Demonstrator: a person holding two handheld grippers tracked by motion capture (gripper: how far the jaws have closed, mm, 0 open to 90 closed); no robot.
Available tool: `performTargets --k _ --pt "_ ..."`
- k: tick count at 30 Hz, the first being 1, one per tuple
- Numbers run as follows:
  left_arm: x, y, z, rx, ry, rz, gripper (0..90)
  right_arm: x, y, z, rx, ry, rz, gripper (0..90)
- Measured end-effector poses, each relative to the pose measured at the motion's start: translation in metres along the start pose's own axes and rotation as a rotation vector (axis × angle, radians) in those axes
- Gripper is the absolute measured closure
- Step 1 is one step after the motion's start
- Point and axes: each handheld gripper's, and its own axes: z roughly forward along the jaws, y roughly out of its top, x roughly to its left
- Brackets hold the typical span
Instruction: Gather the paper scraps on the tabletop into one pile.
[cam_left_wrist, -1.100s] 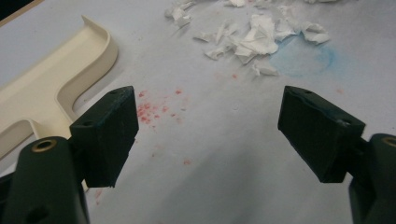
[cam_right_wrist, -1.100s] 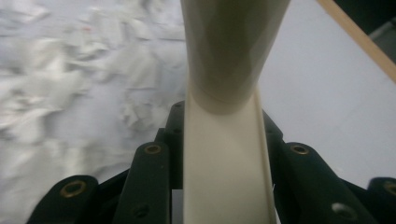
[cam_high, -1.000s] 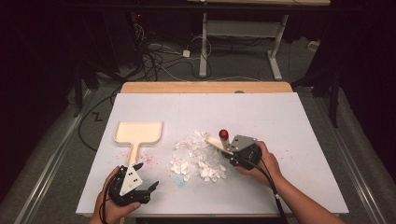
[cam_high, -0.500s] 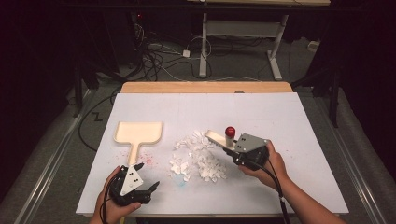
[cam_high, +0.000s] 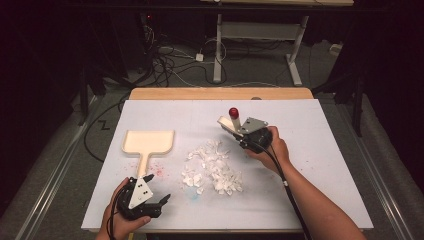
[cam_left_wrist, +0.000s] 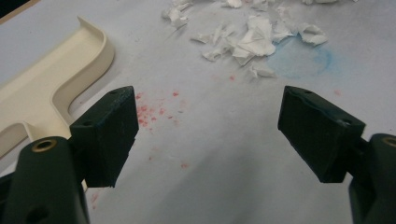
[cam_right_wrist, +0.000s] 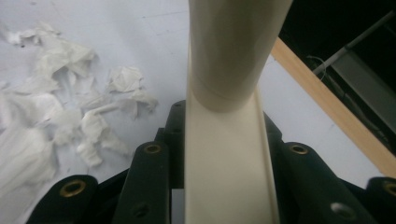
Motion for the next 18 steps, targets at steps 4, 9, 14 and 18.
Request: performTargets --k 4,9,14,18 --pt "0.003 0.0 0.0 -0.011 0.004 0.007 19.6 0.006 0.007 0.021 0.016 0.002 0.002 68.5" --pt "0.002 -0.001 0.001 -0.003 -0.005 0.004 19.6 0.02 0.013 0.034 -0.002 0.067 0.005 68.5" --pt "0.0 0.0 0.002 0.007 -0.014 0.001 19.6 0.03 0.014 0.032 -0.016 0.108 -0.029 68.4" --pt "-0.001 0.0 0.003 0.009 -0.017 0.003 19.6 0.041 0.013 0.022 -0.047 0.176 -0.065 68.4"
